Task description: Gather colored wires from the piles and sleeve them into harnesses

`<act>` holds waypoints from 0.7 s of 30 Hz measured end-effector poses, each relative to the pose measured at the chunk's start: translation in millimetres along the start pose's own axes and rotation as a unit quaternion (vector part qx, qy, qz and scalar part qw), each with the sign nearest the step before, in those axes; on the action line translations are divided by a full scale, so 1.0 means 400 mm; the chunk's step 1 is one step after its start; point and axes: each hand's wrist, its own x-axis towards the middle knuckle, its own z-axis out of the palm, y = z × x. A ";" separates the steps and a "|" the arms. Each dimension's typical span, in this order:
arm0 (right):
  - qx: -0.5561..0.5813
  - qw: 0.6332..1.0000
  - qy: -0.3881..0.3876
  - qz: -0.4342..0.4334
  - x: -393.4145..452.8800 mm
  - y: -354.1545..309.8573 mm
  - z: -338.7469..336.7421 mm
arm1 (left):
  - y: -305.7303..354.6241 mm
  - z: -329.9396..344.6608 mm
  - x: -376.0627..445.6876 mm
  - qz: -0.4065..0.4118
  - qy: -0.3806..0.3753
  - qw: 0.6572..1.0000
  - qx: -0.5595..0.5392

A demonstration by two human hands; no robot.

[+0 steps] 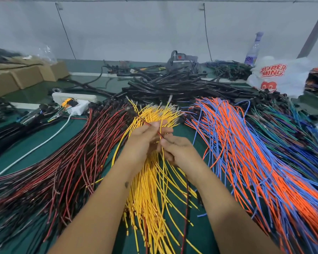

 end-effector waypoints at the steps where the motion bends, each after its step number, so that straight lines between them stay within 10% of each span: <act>1: -0.007 1.000 0.005 0.003 0.001 -0.003 0.004 | -0.002 0.002 0.000 0.009 0.012 1.000 -0.005; 12: -0.025 0.998 0.061 0.004 -0.001 0.003 0.009 | 0.000 0.003 0.008 0.059 0.140 0.977 -0.153; 21: 0.046 0.987 0.156 -0.009 0.005 0.013 -0.003 | -0.018 -0.001 0.015 0.065 0.125 0.988 -0.068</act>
